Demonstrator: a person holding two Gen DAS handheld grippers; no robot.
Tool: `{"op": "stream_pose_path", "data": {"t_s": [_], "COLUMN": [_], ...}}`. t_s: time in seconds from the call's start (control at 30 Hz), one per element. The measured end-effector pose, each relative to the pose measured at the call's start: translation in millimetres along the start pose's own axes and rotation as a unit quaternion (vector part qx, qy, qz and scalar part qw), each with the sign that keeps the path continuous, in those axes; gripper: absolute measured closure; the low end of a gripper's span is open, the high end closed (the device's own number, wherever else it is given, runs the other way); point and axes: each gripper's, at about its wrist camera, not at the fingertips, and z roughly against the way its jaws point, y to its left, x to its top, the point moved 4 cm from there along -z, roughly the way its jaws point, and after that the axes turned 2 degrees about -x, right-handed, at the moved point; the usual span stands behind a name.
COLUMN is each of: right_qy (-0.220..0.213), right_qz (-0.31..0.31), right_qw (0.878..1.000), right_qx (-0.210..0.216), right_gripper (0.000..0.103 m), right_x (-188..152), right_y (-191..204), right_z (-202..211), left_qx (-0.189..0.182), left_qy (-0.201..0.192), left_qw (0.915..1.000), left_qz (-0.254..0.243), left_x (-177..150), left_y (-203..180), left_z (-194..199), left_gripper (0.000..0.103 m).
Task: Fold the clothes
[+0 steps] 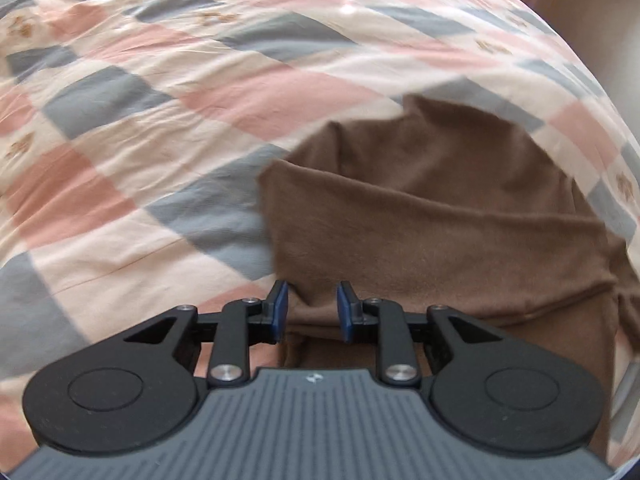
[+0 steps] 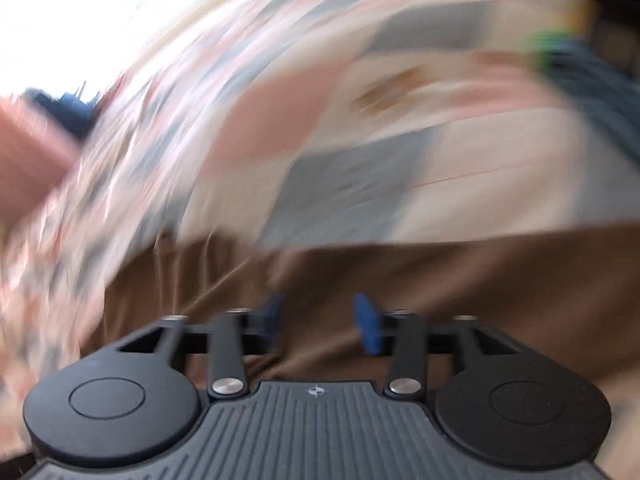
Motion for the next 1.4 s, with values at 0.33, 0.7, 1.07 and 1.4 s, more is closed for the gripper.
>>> {"op": "stream_pose_path", "data": {"t_s": [0.33,0.7,1.07,1.4], "right_qy": [-0.103,-0.112,-0.16,0.058], "right_qz": [-0.359,-0.33,0.162,0.422], "right_qw": [0.923,0.934,0.963,0.864], "right_qx": [-0.095,-0.075,0.141,0.269], "right_gripper": [0.05,0.098,0.098,0.083], "right_x": [-14,13,41,-202], "right_y": [-227,-212,173,368], "right_z": [84,51,71,-8], "left_qx": [-0.086,-0.099,-0.087,-0.079], "left_qy": [0.035,0.04,0.001,-0.007], "left_qw": [0.9955,0.9943,0.9877,0.9617], "left_qz": [-0.021,-0.007,0.129,0.262], "left_x": [-5,-15,-21,-59], "left_y": [-67,-61,69,184], "left_z": [8,19,56,68], "left_gripper": [0.077,0.072,0.072,0.071]}}
